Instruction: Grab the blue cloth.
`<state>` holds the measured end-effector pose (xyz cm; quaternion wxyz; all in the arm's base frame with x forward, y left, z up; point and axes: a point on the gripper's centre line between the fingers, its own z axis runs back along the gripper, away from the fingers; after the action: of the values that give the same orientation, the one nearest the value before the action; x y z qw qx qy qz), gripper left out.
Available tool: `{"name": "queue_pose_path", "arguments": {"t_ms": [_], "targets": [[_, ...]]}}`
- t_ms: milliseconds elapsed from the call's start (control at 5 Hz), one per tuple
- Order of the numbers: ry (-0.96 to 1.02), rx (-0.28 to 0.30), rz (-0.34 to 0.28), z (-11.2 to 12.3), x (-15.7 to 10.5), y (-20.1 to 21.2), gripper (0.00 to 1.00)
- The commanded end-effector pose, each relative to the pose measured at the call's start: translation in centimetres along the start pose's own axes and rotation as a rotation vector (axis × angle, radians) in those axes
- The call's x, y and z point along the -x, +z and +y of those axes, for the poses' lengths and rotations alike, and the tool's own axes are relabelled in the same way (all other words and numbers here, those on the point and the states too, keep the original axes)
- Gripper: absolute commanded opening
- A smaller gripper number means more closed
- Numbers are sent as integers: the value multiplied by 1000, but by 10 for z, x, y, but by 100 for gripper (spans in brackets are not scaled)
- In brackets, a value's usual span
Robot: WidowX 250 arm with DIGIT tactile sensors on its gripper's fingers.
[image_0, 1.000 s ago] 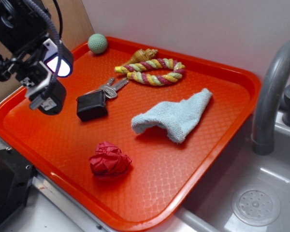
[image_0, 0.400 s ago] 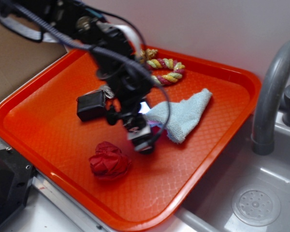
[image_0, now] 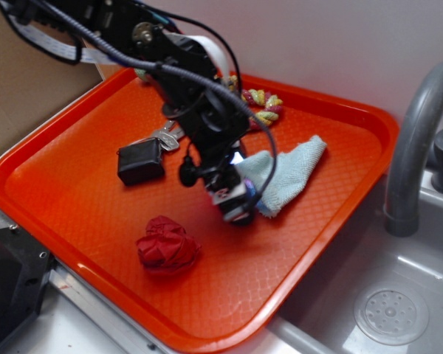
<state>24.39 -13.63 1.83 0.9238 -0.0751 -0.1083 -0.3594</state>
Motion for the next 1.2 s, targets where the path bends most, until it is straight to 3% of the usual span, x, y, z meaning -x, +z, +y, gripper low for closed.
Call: {"name": "queue_pose_path", "arguments": {"t_ms": [0,200,600,800,1000], "targets": [[0,13,-7,-12,0,4,0],[49,-17,13,-6,4,30,0],[542,-108,13,45,54,150,0],[765,-75,-10,64,66,204,0],[639,3,4,58,39,230,0]]}}
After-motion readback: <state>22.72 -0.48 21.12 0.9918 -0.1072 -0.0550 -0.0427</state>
